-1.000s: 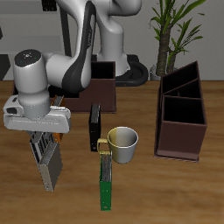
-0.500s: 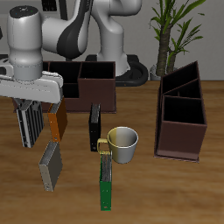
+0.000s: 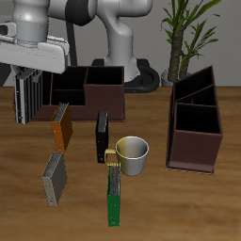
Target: Place the striped book into the back desk caddy's left compartment and place the black book into the back desk caddy's left compartment and place the yellow book into the left desk caddy's right compartment
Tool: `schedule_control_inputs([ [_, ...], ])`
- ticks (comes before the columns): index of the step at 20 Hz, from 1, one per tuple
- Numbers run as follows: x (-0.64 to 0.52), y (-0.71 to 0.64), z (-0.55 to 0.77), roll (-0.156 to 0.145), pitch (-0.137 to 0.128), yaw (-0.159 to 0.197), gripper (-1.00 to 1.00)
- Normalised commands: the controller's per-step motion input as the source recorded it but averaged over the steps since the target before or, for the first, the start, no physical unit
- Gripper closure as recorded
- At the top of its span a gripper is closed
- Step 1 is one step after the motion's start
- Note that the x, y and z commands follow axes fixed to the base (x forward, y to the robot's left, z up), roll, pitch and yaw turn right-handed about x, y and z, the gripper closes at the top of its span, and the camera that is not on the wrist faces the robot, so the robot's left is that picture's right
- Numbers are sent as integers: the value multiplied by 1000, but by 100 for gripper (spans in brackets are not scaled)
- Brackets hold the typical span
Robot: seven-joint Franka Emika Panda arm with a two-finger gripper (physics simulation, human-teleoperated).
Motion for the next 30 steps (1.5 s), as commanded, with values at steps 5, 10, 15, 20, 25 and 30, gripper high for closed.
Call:
schedule_control_inputs([
  [5, -247, 302, 346, -6, -21, -29, 100],
  [10, -294, 217, 158, 15, 7, -33, 100],
  [15, -499, 302, 133, 32, -33, 57, 100],
  [20, -392, 226, 4, 31, -5, 6, 100],
  [25, -448, 13, 135, 12, -31, -10, 100],
  [30, -428, -125, 71, 53, -5, 25, 100],
])
